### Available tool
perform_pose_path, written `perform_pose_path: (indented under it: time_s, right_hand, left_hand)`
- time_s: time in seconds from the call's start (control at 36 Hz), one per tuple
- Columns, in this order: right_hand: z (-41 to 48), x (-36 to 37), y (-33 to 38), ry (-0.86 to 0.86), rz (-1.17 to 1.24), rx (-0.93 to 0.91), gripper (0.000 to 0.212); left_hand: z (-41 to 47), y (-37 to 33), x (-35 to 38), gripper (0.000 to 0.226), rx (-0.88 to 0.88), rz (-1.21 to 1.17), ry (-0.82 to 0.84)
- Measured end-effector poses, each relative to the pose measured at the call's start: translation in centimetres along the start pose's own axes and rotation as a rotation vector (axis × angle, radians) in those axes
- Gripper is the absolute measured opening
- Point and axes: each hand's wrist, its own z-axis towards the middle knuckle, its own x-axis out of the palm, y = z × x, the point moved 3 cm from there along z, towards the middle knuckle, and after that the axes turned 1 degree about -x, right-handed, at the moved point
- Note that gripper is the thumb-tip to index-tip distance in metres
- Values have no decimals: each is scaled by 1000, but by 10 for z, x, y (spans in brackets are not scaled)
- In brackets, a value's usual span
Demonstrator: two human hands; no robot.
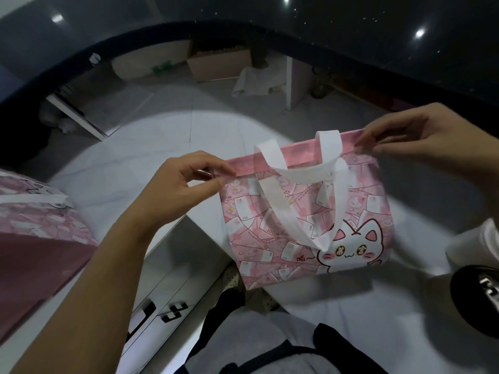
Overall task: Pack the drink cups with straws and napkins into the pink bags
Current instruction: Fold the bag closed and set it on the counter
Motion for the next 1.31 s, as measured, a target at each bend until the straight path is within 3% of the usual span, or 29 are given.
perform_pose_path:
  time_s: [0.11,0.17,0.25,0.33,0.44,0.61,0.72,0.83,0.97,1.17,1.31]
  right_hand:
    - [-7,8,11,-94,-62,-102,29]
    - [-13,12,15,-110,-116,-140,38]
    - [-27,16,25,-138,-245,-242,29]
    - [-41,19,31,-235,-272,-300,17]
    - [-48,27,25,-313,-305,-258,20]
    - [-45,34,25,-256,-387,-146,43]
    - [-27,38,43,-119,-482,-91,49]
    - [-3,47,59,37,-690,-111,40]
    - [16,60,61,58,-878,-273,16]
    - [7,59,48,9,-849,-354,17]
    - [-3,39,33,9,-646,-172,30]
  left_hand:
    - [-8,-11,4,11,64,64,-97]
    - [-13,-12,6,24,63,56,-143]
    - [-21,-15,4,37,73,56,-181]
    - [-26,-22,2,28,120,147,-206]
    - [-25,-23,6,23,148,233,-193]
    - [-12,-29,10,37,73,370,-114]
    - [7,-41,17,31,10,409,-37]
    - [26,-59,25,31,35,484,51]
    - [39,-64,31,22,74,693,24]
    - [30,-60,30,17,226,713,29]
    - [24,-39,5,21,191,669,-7]
